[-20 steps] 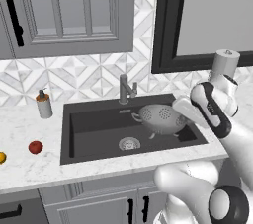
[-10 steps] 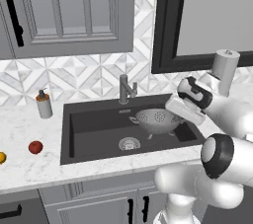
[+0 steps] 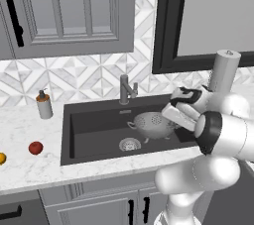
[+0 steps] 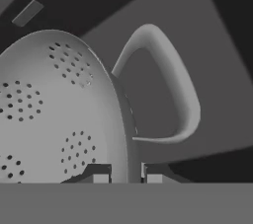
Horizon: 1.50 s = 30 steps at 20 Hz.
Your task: Put the colander in the sink, put the apple, tangerine in the colander, and turn on the sink faucet and pour water over the colander.
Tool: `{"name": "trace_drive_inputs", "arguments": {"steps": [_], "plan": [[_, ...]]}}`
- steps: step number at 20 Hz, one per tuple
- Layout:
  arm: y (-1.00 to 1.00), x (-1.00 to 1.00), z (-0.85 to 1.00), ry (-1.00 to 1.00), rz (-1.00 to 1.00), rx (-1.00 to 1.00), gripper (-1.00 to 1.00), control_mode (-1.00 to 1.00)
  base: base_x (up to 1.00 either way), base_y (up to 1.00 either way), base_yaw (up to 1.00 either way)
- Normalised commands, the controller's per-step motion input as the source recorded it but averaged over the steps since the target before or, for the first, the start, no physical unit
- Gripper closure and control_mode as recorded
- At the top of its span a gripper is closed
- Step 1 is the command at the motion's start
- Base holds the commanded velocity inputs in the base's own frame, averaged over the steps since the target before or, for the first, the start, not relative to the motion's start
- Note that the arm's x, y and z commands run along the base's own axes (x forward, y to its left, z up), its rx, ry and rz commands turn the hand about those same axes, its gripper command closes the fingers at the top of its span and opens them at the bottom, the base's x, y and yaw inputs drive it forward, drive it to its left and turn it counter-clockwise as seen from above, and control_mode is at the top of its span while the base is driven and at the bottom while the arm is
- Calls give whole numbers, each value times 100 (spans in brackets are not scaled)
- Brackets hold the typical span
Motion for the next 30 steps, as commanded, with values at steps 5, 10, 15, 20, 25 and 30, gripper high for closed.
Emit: {"name": "trace_drive_inputs", "arguments": {"steps": [5,10,15,20,25,30], "plan": [[7,59,-11,0,2,0,100,-100,0,0,0],[19,54,-22,0,7,-5,100,-100,0,0,0],[12,21,-47,0,12,-10,100,-100,0,0,0],[0,5,-41,0,6,-3,100,-100,0,0,0],[15,26,-28,0,0,0,100,-100,0,0,0],[18,37,-21,0,0,3,100,-100,0,0,0]]}}
